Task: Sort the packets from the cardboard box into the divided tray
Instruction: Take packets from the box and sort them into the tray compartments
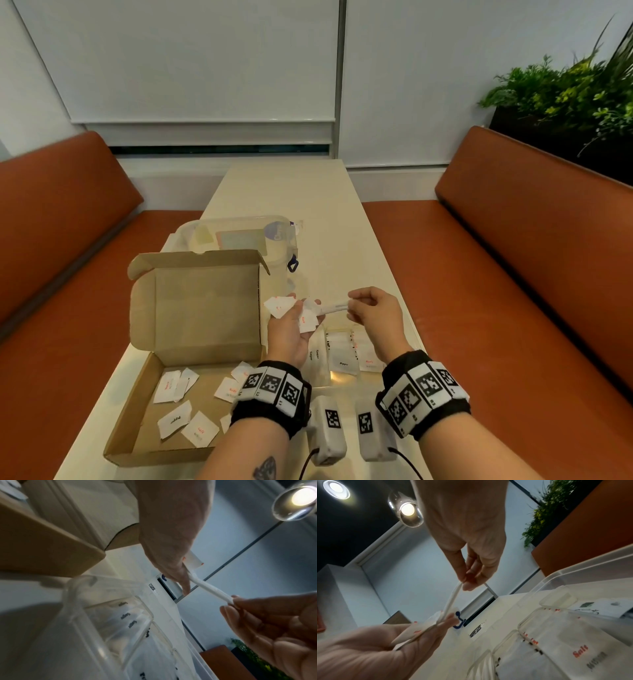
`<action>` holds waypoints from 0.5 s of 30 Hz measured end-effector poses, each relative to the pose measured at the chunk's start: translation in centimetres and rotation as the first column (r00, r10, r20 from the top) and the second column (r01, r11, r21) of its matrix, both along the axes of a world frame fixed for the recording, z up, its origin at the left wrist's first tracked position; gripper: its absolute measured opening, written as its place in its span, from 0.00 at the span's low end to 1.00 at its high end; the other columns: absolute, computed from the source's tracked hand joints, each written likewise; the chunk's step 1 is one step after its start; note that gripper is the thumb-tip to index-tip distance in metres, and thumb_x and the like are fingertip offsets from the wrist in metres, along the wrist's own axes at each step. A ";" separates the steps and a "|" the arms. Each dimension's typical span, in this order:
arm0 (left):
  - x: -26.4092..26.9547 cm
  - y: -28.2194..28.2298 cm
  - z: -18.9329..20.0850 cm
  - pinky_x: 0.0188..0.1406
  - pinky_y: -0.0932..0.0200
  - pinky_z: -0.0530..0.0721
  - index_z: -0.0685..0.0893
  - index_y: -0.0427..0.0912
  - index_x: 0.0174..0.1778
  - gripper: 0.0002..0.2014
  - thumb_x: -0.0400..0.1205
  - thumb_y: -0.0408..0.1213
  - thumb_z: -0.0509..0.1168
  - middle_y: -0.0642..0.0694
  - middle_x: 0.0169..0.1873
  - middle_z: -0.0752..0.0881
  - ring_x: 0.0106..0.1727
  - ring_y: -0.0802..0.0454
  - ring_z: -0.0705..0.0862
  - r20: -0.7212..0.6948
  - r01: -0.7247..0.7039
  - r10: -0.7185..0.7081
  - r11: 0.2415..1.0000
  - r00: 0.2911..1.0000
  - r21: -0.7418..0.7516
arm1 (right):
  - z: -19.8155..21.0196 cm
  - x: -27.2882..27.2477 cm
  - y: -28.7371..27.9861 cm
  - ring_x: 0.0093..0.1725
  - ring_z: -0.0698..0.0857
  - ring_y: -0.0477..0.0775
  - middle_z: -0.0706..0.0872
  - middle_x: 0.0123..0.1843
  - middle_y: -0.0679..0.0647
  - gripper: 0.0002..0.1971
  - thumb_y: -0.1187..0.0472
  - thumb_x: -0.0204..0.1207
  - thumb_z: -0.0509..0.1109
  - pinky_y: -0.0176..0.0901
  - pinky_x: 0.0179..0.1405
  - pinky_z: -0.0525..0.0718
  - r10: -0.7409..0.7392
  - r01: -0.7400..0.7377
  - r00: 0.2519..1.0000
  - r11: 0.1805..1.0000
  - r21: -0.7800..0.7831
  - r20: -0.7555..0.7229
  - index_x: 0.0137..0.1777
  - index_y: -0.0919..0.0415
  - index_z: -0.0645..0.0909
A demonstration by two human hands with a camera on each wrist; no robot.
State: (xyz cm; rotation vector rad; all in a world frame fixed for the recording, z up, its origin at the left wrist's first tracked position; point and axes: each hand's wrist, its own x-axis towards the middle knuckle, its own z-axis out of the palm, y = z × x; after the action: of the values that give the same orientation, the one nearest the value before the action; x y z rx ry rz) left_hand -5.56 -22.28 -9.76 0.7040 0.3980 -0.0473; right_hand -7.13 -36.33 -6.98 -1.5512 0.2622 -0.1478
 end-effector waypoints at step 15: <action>0.4 -0.3 -0.2 0.16 0.67 0.65 0.79 0.34 0.53 0.15 0.84 0.46 0.63 0.47 0.31 0.75 0.23 0.57 0.67 -0.196 0.238 -0.188 0.930 0.962 0.279 | 1.9 0.0 -0.5 0.45 0.84 0.37 0.87 0.43 0.44 0.12 0.71 0.75 0.70 0.22 0.45 0.79 0.227 -0.122 0.947 0.909 -0.398 0.228 0.40 0.51 0.87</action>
State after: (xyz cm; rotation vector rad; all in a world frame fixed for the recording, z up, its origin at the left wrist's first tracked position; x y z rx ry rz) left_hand -5.20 -22.60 -9.92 1.0479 0.4932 -0.2585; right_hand -7.11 -36.79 -5.04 -1.9072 -0.1347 -0.2779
